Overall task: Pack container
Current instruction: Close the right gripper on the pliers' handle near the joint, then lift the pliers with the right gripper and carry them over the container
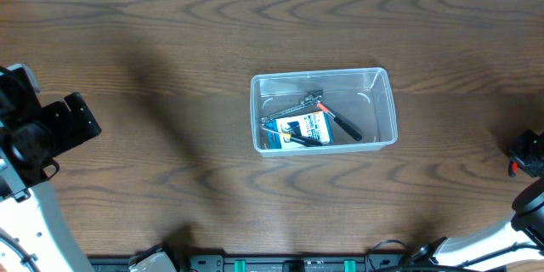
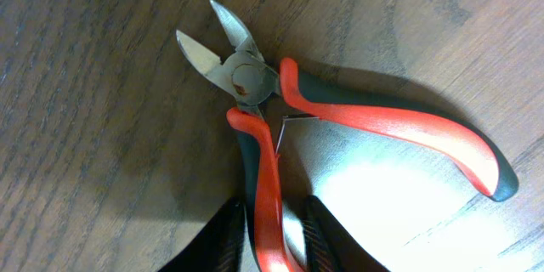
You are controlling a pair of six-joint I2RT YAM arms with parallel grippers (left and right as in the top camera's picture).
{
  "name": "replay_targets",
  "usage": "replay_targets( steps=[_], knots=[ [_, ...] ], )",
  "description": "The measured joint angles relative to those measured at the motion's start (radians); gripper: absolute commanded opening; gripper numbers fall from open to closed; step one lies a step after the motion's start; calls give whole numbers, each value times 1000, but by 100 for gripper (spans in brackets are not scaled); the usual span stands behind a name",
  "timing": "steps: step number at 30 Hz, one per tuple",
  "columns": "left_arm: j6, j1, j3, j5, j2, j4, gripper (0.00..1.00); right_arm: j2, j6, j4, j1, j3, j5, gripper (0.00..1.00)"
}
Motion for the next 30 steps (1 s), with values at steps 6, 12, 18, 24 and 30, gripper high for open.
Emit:
replay_targets(
  steps=[6, 12, 18, 24, 30],
  knots=[
    [0, 0, 0, 0, 0, 0, 98, 0, -1, 2, 0, 0, 0, 15],
    [0, 0, 0, 0, 0, 0, 98, 9, 0, -24, 0, 25, 4, 11],
    [0, 0, 0, 0, 0, 0, 98, 10, 0, -74, 0, 98, 5, 6],
    [0, 0, 0, 0, 0, 0, 98, 10, -10, -155, 5, 188, 4, 8],
    [0, 0, 0, 0, 0, 0, 98, 10, -74, -288, 77, 328, 7, 8]
  ],
)
